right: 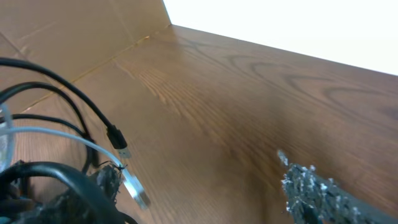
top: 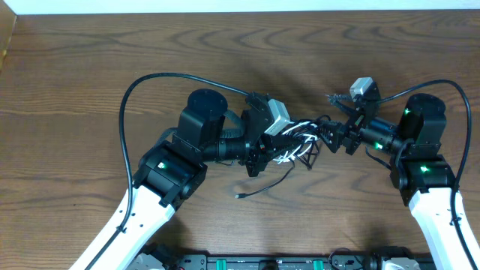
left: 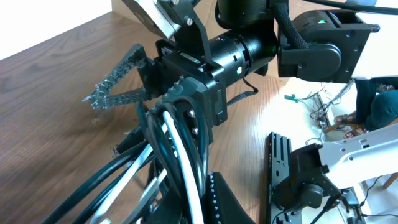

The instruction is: Untangle cables

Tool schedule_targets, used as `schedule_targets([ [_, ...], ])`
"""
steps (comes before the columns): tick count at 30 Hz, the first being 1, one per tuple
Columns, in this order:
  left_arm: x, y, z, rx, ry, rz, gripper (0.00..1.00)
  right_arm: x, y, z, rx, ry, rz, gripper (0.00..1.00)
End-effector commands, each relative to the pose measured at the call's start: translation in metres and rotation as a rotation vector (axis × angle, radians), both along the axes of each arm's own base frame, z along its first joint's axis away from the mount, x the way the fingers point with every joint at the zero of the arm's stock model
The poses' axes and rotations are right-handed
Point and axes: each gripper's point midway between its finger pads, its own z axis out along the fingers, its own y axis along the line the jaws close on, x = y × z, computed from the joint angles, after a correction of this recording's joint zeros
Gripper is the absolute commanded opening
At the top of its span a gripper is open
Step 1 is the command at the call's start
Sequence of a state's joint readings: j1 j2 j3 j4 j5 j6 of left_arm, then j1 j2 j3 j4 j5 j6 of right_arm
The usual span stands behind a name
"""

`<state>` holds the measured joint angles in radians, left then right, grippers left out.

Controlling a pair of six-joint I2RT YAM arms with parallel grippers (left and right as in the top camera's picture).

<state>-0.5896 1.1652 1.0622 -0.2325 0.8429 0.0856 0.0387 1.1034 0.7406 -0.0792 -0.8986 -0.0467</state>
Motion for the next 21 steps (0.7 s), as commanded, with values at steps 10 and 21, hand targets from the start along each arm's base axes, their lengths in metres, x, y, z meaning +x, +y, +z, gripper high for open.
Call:
schedule_targets([
  [10, -0.001, 0.000, 0.024, -0.052, -0.065, -0.024, 0.08, 0.029, -0.037, -0.020, -0.069, 0.114, -0.309, 0.99],
  [21, 0.053, 0.080, 0.034, -0.021, -0.092, 0.306, 0.07, 0.015, -0.165, -0.092, -0.211, 0.497, -1.094, 0.99],
])
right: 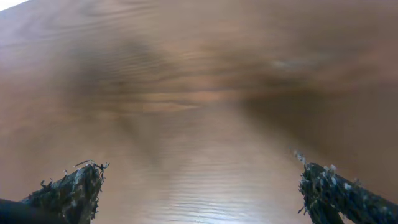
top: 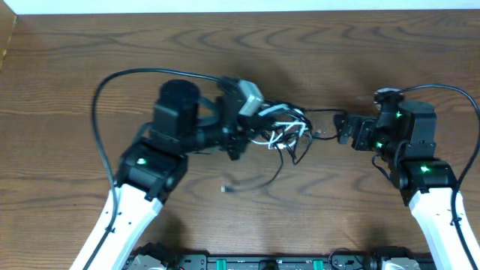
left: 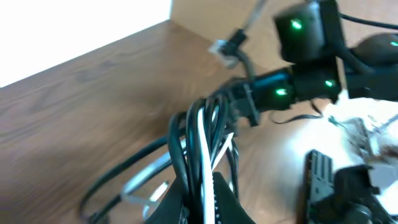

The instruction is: Untangle cables

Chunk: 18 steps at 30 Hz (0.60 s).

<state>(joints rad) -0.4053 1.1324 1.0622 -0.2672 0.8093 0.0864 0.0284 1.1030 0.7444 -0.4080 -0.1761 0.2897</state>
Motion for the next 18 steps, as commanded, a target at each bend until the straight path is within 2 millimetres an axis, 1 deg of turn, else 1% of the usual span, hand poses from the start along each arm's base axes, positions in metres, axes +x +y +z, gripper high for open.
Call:
schedule_targets([
  [1, 0.009, 0.035, 0.032, -0.023, -0.087, 0.113, 0.07, -0.003, -0.060, -0.003, -0.093, 0.031, -0.316, 0.99],
  [6, 0.024, 0.073, 0.030, -0.010, -0.065, 0.239, 0.08, -0.010, -0.074, -0.009, -0.065, 0.071, -0.390, 0.99],
  [10, 0.035, 0.101, 0.023, 0.002, -0.027, 0.333, 0.07, -0.016, -0.083, -0.014, -0.038, 0.100, -0.448, 0.99],
  [13, 0.040, 0.116, 0.018, 0.008, -0.002, 0.384, 0.07, -0.017, -0.085, -0.014, -0.028, 0.105, -0.463, 0.99],
  [18, 0.044, 0.131, 0.015, 0.011, 0.014, 0.431, 0.08, -0.018, -0.085, -0.015, -0.014, 0.107, -0.472, 0.99],
])
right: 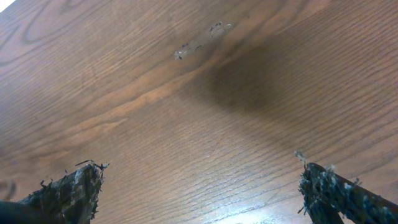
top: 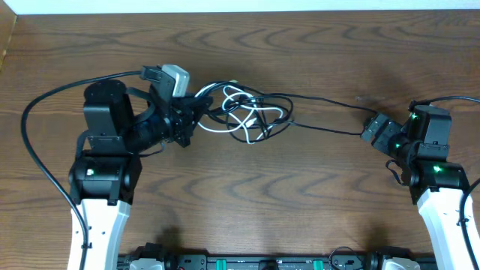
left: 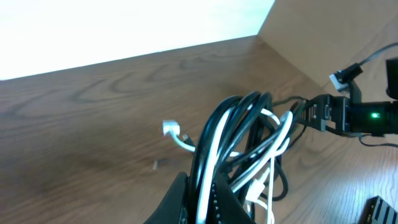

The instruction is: Untangle cables

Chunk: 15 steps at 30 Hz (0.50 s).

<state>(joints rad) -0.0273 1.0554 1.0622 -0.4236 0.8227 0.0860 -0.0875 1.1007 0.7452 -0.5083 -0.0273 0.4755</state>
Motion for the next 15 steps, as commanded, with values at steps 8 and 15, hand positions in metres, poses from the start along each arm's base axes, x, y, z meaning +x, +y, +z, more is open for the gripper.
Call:
schedule_targets([
  [8, 0.011, 0.036, 0.018, -0.010, -0.032, 0.143, 0.07, -0.004, -0.024, 0.002, -0.033, 0.008, -0.136, 0.99],
  [15, 0.003, 0.026, 0.022, -0.043, -0.031, 0.078, 0.07, 0.024, 0.025, 0.029, 0.069, -0.154, 0.181, 0.99],
])
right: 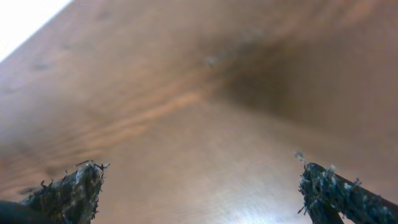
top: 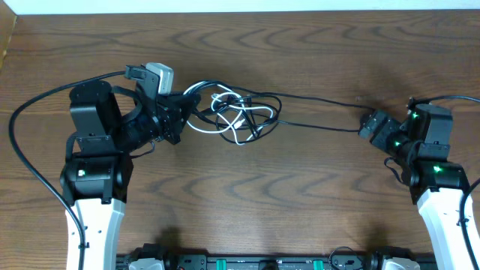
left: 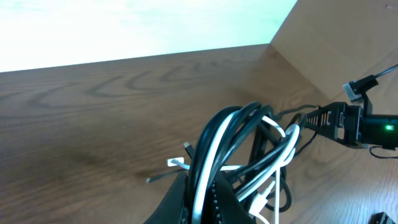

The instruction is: Untangle cables

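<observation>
A tangle of black and white cables (top: pixel 236 112) lies left of the table's middle. My left gripper (top: pixel 178 112) is shut on its left side. In the left wrist view several black and white strands (left: pixel 249 143) rise out from between its fingers (left: pixel 202 193). Two black strands (top: pixel 322 100) stretch right to my right gripper (top: pixel 369 124), also seen far off (left: pixel 348 121). In its own view the right gripper (right: pixel 202 186) is open, its fingertips (right: pixel 320 180) far apart over bare wood. Whether a strand is caught on it is hidden.
The wooden table (top: pixel 247 45) has a cardboard wall at its far left corner (top: pixel 7 45). A black equipment rail (top: pixel 247 262) runs along the front edge. The left arm's own supply cable (top: pixel 30 127) loops out to the left.
My left gripper has moved slightly further left with the tangle. The right gripper stays at the far right, its view now tilted and blurred. The black strands remain stretched.
Both grippers were close together at the table's middle with the tangle between them. Then they stood further apart, the left holding the bundle. Later the left was far left and the right far right, black strands drawn out between, as now.
</observation>
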Tool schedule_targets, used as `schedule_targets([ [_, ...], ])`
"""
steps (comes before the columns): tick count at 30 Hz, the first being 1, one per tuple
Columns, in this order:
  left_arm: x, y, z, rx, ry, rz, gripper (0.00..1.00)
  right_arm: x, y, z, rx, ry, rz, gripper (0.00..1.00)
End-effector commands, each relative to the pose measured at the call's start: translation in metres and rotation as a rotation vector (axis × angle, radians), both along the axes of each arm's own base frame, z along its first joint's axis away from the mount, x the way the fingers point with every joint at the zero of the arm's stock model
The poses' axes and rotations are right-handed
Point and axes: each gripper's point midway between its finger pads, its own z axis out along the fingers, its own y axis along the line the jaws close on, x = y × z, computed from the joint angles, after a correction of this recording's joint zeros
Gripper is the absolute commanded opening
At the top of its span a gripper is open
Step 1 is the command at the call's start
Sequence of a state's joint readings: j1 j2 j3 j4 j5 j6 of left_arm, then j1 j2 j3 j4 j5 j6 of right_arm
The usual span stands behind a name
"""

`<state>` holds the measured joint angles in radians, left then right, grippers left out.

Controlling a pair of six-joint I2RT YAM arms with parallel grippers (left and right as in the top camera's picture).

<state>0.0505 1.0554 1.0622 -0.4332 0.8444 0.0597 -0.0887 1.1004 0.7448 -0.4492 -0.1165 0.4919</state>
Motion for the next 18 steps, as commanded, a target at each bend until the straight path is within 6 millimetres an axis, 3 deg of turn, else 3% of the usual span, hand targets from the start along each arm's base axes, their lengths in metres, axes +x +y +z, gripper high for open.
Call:
schedule_targets([
  [1, -0.004, 0.003, 0.023, -0.022, -0.060, -0.004, 0.08, 0.017, 0.026, 0.028, -0.003, -0.152, 0.249, 0.99],
  [3, -0.008, -0.001, 0.025, -0.037, -0.061, -0.035, 0.07, 0.017, 0.062, 0.050, 0.015, -0.288, 0.511, 0.99],
  [8, -0.019, -0.016, 0.030, -0.073, -0.062, -0.125, 0.08, -0.007, 0.114, 0.083, 0.056, -0.514, 0.915, 0.99],
  [18, -0.039, -0.055, 0.031, -0.082, -0.060, -0.269, 0.07, -0.046, 0.162, 0.101, 0.028, -0.735, 1.284, 0.99],
])
